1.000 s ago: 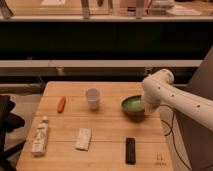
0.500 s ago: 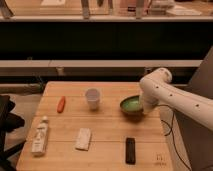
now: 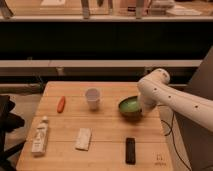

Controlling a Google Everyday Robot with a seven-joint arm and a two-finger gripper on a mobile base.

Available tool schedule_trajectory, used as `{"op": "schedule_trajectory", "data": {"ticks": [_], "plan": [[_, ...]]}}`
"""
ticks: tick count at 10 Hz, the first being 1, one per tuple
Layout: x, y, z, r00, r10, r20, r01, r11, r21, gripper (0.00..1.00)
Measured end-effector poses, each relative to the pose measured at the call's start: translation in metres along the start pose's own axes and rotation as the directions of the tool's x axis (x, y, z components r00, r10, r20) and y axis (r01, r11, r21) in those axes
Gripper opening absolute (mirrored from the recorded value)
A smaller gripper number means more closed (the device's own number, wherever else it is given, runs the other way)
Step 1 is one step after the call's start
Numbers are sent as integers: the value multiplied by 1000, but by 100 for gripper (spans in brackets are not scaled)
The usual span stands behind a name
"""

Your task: Pick up the ceramic bowl

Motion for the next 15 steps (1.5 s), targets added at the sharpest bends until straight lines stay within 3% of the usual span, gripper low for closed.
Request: {"op": "schedule_trajectory", "data": {"ticks": [15], "plan": [[-14,-13,-13,996,-81,-25,81,997,14,0]]}}
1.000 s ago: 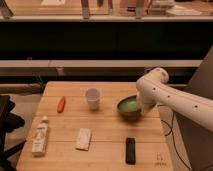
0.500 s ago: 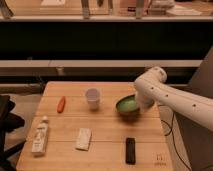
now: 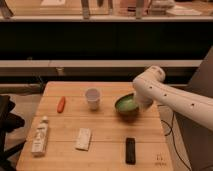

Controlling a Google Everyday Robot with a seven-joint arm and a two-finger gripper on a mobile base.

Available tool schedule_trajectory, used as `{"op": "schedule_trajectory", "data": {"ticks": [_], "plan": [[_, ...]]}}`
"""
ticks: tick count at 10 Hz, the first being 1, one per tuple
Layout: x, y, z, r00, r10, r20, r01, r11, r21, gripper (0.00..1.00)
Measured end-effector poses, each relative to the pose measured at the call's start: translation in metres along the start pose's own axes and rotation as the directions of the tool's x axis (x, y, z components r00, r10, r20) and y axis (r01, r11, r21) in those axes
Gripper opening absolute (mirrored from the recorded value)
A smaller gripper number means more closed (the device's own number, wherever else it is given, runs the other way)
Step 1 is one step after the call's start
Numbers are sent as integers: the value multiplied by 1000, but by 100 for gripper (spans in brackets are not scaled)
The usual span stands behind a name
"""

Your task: Pick up the ceramic bowl

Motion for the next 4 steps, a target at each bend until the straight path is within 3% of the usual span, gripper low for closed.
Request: {"op": "schedule_trajectory", "data": {"ticks": [4], "plan": [[-2,-5,-4,1000,-19,-6,19,1000,4,0]]}}
